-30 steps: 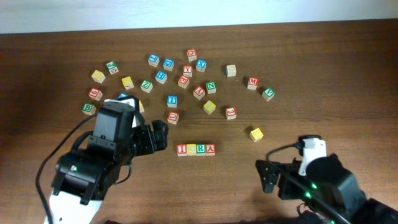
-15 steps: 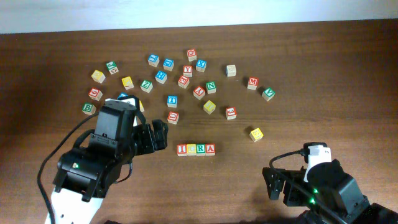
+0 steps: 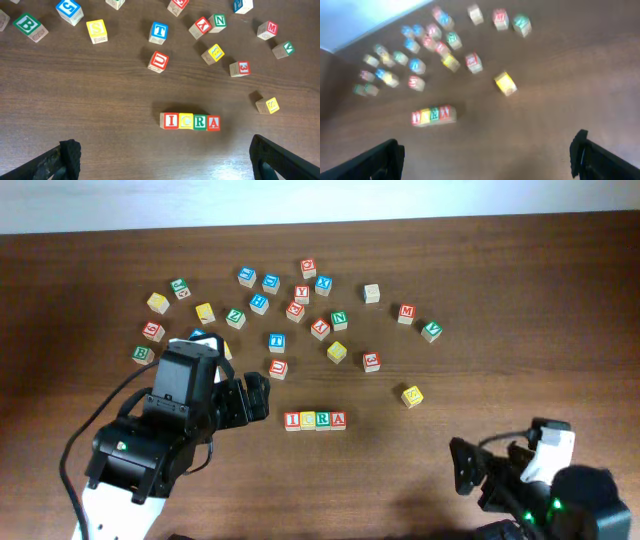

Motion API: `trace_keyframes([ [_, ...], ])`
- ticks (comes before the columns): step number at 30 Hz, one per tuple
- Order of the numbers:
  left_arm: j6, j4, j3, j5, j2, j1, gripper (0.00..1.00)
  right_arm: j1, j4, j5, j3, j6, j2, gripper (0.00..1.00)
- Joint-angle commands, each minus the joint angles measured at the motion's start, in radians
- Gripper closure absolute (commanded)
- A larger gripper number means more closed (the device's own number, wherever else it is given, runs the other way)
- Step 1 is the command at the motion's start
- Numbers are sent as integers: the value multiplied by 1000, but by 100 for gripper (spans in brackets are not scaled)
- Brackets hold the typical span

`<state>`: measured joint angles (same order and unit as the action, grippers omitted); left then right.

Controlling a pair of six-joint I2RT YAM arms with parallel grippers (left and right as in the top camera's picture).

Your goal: Spell out ICRA

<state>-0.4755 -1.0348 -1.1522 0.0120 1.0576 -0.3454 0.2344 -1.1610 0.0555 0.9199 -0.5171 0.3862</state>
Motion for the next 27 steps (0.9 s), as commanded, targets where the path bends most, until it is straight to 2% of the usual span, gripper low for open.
trace_keyframes([
  [1, 2, 1, -10, 11, 2, 3, 1, -90, 122, 111, -101, 196, -139, 2],
  [3, 2, 0, -10, 11, 2, 3, 1, -158, 204, 154, -180, 267, -221, 2],
  [5, 2, 0, -10, 11, 2, 3, 1, -220, 270, 185, -278, 278, -287, 2],
  [9, 2, 0, -10, 11, 2, 3, 1, -236, 474, 203, -473, 278, -383, 2],
  [15, 2, 0, -10, 11, 2, 3, 1, -235, 734, 204, -610, 343, -383, 2],
  [19, 2, 1, -10, 11, 2, 3, 1, -235, 833, 203, -686, 383, -383, 2],
  [27, 2, 0, -10, 11, 2, 3, 1, -235, 1149, 196, -908, 389, -383, 2],
])
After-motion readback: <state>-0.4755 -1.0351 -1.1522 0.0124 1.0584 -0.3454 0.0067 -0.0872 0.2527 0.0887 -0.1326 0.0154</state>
